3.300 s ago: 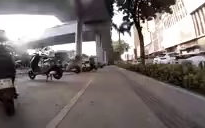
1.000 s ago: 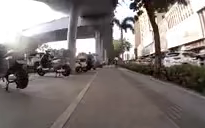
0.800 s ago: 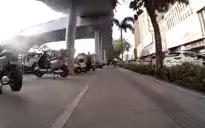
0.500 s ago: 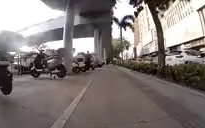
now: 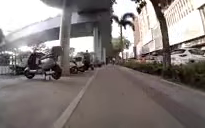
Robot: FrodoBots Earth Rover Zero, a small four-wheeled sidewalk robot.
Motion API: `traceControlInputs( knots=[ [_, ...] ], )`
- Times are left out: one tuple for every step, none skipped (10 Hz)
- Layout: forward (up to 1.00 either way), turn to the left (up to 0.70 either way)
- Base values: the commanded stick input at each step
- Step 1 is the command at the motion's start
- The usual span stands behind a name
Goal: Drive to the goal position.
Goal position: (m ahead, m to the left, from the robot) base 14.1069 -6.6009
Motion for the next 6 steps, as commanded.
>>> traceControlInputs(
  knots=[
    [0.7,0.0],
    [0.7,-0.04],
    [0.7,-0.12],
    [0.7,-0.11],
    [0.7,-0.01],
    [0.7,0.0]
  ],
)
